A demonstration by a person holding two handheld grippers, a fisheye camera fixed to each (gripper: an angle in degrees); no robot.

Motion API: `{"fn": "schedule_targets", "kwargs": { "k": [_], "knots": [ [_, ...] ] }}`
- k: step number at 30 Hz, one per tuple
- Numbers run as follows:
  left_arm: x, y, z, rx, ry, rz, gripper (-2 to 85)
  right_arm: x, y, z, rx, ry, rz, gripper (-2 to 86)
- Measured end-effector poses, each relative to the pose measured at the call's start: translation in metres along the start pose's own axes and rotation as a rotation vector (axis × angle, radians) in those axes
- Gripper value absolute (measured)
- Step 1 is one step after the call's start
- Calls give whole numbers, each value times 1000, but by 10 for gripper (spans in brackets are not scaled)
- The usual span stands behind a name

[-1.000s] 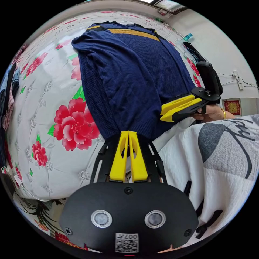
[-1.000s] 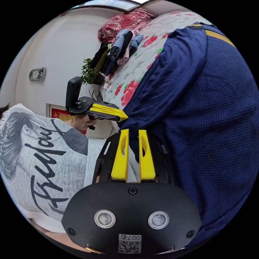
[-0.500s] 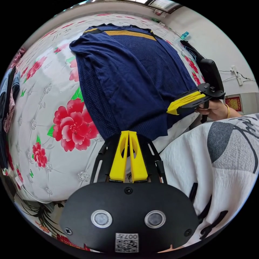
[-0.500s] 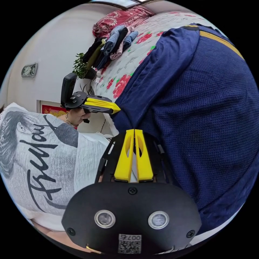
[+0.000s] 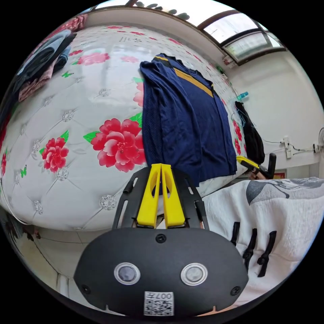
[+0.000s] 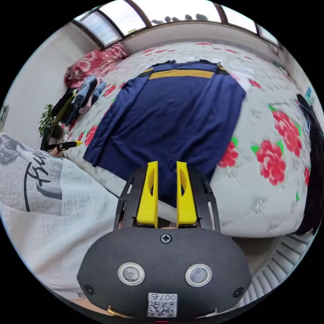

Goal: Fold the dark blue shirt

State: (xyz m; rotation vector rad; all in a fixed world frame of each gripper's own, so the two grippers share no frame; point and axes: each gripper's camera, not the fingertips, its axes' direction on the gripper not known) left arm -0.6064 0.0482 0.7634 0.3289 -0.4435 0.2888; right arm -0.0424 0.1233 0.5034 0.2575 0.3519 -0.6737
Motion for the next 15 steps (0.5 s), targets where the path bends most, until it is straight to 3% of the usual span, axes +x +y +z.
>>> {"fn": "schedule_targets", "kwargs": {
  "k": [5, 15],
  "knots": [
    [28, -6, 11, 14, 31, 101, -10, 87, 73, -17, 51, -68, 355, 60],
    [173, -21, 106, -168, 114, 584, -10, 128, 117, 14, 46, -301, 435, 17]
  ]
}}
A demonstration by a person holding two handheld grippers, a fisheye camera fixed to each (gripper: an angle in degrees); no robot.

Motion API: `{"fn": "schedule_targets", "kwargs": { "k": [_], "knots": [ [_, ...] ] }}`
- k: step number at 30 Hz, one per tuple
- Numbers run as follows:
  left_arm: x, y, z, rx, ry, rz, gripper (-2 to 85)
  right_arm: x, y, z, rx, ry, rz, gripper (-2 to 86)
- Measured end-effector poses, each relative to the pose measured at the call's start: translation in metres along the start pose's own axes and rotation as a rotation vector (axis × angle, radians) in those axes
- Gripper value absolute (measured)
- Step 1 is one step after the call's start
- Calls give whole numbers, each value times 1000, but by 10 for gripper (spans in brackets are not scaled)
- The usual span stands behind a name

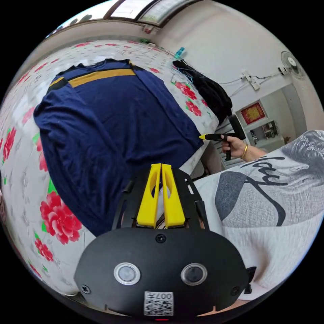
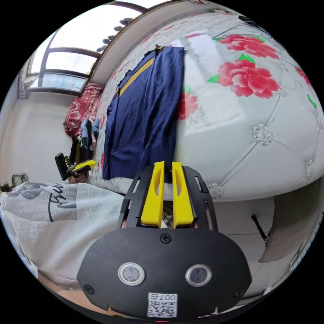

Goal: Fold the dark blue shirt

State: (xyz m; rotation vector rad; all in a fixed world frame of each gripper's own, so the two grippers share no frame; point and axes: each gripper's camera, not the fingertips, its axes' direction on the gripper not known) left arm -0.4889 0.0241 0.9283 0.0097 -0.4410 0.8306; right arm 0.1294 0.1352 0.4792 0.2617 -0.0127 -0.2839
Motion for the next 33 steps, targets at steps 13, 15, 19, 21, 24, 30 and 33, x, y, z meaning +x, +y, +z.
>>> {"fn": "schedule_targets", "kwargs": {
  "k": [13, 15, 19, 21, 24, 30, 33],
  "knots": [
    [35, -14, 78, -73, -122, -67, -9, 46, 15, 2, -90, -108, -105, 24],
    [54, -30, 91, -70, -122, -9, -7, 47, 11, -5, -89, -121, -140, 32],
    [117, -75, 136, -104, -179, 236, 10, 52, -10, -43, 23, -76, -210, 47],
    [144, -93, 159, -118, -235, 324, 41, 52, -26, -56, 58, -47, -237, 52],
    [186, -122, 200, -157, -310, 403, 85, 53, -64, -68, 87, -10, -293, 62],
    [263, -173, 289, -257, -437, 477, 93, 90, -179, -62, 60, -115, -415, 84],
    [285, -199, 332, -295, -516, 400, 98, 110, -245, -43, 0, -142, -463, 89]
  ]
}}
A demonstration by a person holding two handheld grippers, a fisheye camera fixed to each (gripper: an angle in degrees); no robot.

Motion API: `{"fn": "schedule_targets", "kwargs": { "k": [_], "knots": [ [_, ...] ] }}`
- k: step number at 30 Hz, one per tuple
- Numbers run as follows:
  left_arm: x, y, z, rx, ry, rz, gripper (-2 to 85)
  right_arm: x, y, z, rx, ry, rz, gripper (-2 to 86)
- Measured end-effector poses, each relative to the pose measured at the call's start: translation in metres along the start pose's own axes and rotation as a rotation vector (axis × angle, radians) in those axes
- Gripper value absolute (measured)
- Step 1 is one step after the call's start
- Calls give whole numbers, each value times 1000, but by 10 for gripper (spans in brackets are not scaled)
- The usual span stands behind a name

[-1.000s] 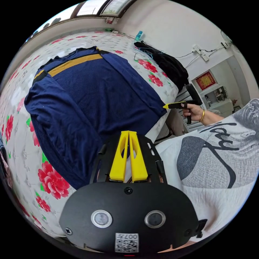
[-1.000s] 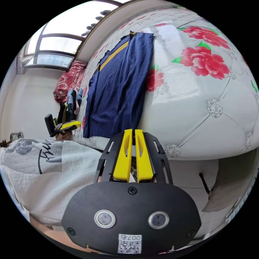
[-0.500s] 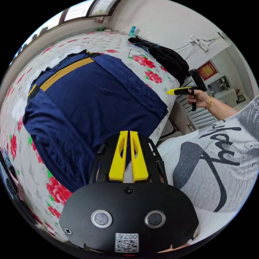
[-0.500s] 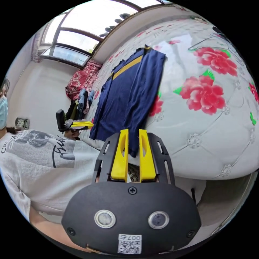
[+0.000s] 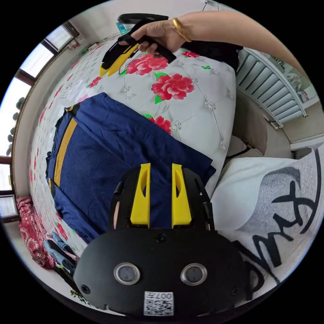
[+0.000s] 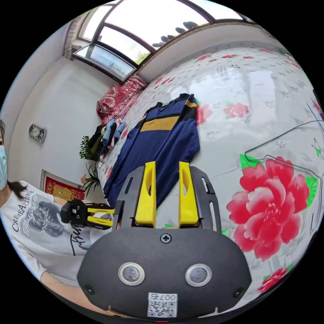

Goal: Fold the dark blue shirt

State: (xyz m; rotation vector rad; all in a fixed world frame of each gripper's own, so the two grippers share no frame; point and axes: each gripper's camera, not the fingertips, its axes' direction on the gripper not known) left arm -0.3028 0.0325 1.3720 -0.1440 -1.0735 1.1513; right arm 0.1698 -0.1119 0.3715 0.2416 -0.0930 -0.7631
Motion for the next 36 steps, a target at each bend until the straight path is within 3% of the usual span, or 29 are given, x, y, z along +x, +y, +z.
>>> {"fn": "schedule_targets", "kwargs": {
  "k": [8, 15, 22, 28, 36],
  "knots": [
    [33, -62, 40, -162, -8, -223, 96, 109, -98, 55, -107, -108, 35, 89],
    [66, -78, 45, -189, -61, -278, 71, 134, -125, 111, -227, -181, 11, 76],
    [59, -67, 26, -101, 147, -458, 119, 141, -140, 131, -298, -192, -22, 61],
    [82, -77, 46, -192, 111, -365, 129, 150, -145, 141, -284, -220, -11, 47],
    [98, -68, 40, -174, 1, -284, 104, 150, -153, 160, -269, -207, 0, 14]
  ]
}}
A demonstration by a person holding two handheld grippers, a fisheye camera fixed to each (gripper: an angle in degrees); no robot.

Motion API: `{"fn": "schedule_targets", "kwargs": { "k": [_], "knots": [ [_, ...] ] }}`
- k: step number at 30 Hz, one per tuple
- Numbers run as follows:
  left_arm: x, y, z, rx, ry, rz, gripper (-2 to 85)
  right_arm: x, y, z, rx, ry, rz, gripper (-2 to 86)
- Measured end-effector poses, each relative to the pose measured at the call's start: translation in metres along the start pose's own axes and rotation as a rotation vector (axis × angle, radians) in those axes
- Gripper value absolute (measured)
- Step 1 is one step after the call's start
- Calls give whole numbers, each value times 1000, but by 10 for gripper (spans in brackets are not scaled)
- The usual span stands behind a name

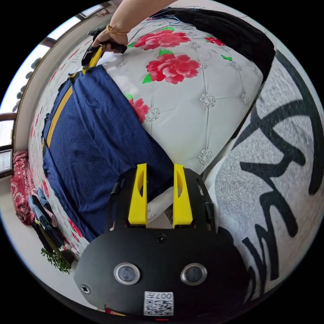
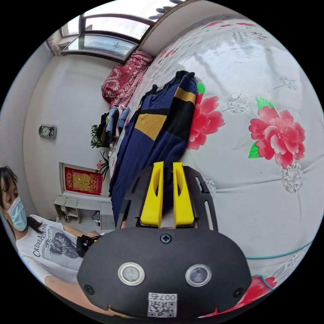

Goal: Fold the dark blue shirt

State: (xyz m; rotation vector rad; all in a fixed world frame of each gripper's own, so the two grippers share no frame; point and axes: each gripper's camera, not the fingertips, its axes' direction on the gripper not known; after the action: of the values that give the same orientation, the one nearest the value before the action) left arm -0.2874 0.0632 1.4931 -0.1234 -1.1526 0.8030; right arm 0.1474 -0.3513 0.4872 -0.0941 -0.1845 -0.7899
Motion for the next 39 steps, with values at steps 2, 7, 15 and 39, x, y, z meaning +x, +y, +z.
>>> {"fn": "schedule_targets", "kwargs": {
  "k": [2, 7, 15, 39],
  "knots": [
    [-10, 6, -3, 2, 12, -2, 63, -3, -8, 4, -12, 26, 8, 4],
    [-42, 26, -10, 42, 57, -28, 15, -13, -25, 6, 11, -1, 37, 0],
    [-127, 87, -27, 149, 289, -196, 7, -55, -63, 7, 10, -12, 32, -1],
    [-530, 480, -18, 494, 875, -970, 11, -351, -385, 349, -370, 333, -42, 2]
  ]
}}
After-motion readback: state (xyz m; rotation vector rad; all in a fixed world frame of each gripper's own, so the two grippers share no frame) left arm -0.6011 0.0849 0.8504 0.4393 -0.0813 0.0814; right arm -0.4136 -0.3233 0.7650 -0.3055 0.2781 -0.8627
